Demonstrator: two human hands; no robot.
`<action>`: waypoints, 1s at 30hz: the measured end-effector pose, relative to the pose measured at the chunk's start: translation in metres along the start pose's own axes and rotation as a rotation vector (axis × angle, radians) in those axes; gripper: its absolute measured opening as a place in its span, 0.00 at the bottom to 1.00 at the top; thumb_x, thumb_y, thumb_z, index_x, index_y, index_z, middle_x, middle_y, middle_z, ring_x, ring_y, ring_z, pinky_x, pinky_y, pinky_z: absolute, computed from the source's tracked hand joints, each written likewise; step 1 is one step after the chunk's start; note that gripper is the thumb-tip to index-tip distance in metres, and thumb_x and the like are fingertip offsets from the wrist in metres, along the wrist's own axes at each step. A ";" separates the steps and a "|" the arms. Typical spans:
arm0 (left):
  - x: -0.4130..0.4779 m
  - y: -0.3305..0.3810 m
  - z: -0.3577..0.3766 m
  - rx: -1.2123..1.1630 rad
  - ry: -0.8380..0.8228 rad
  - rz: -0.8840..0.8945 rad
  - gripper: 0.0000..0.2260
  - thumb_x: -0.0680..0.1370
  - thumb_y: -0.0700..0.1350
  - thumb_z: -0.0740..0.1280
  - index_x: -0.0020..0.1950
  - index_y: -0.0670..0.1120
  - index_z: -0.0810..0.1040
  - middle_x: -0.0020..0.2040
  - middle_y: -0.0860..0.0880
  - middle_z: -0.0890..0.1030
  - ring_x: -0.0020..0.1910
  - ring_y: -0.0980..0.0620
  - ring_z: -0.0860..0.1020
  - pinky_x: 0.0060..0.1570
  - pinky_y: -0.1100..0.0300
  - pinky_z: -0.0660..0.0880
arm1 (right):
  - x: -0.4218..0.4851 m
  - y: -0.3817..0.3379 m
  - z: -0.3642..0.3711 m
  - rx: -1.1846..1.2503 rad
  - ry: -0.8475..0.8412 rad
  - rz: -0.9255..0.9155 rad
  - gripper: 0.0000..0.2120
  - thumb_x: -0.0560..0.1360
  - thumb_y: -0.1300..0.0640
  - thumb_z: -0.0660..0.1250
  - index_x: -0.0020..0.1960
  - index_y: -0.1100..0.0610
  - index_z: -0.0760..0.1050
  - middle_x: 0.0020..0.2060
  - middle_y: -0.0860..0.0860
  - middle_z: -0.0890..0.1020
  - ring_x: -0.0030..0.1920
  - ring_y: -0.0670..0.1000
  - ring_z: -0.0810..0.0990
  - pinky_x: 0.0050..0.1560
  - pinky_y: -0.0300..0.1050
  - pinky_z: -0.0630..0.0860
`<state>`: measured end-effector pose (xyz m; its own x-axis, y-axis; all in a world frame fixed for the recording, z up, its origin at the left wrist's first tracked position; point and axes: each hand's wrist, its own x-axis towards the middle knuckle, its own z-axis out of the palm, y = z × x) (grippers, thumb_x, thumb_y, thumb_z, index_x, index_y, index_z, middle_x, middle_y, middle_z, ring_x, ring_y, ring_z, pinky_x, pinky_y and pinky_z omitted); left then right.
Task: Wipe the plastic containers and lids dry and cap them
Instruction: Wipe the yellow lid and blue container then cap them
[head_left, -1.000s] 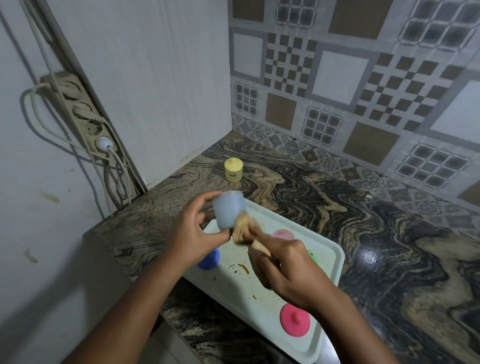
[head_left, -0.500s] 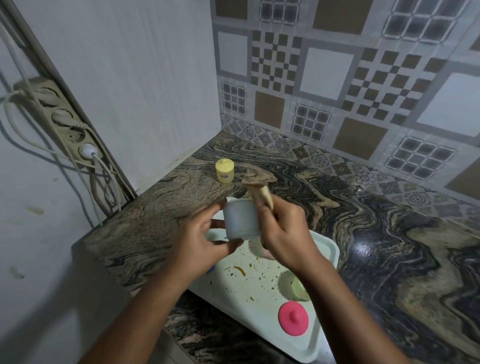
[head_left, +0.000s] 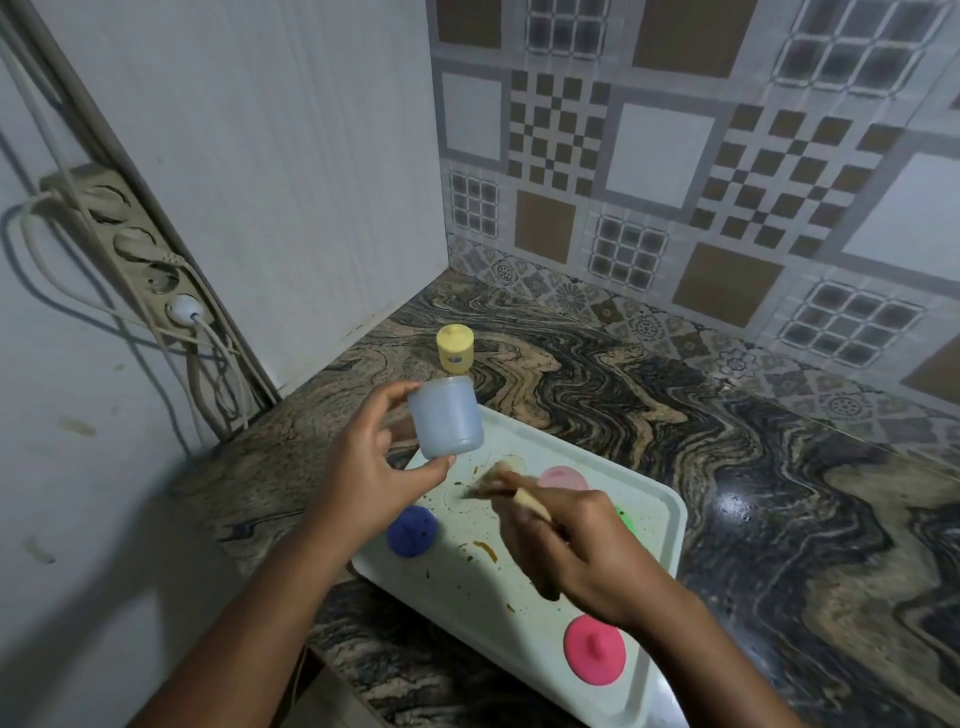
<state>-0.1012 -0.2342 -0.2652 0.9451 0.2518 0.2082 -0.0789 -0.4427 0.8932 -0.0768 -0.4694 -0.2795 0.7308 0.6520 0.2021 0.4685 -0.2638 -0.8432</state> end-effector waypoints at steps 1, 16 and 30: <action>-0.001 0.001 0.000 -0.005 -0.020 -0.004 0.34 0.68 0.37 0.80 0.65 0.64 0.71 0.62 0.67 0.74 0.55 0.65 0.80 0.49 0.67 0.77 | -0.001 -0.001 -0.003 0.056 0.063 0.046 0.15 0.83 0.56 0.58 0.41 0.45 0.76 0.29 0.47 0.80 0.29 0.49 0.78 0.40 0.52 0.79; -0.001 0.004 0.024 -0.004 0.001 0.168 0.35 0.65 0.44 0.81 0.70 0.51 0.72 0.64 0.54 0.75 0.61 0.49 0.80 0.56 0.58 0.80 | 0.045 -0.013 0.000 0.033 0.228 0.036 0.12 0.83 0.46 0.57 0.55 0.42 0.79 0.27 0.45 0.79 0.26 0.59 0.74 0.31 0.58 0.75; -0.002 0.004 0.001 0.009 -0.045 0.035 0.39 0.70 0.40 0.79 0.71 0.70 0.67 0.68 0.59 0.75 0.54 0.62 0.82 0.54 0.54 0.82 | 0.000 -0.005 0.002 0.184 0.296 0.085 0.16 0.83 0.57 0.60 0.38 0.60 0.75 0.26 0.49 0.77 0.28 0.41 0.73 0.33 0.38 0.70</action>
<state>-0.1034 -0.2373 -0.2622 0.9553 0.1970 0.2206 -0.1092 -0.4582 0.8821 -0.0802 -0.4669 -0.2768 0.8880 0.3924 0.2400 0.3221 -0.1579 -0.9335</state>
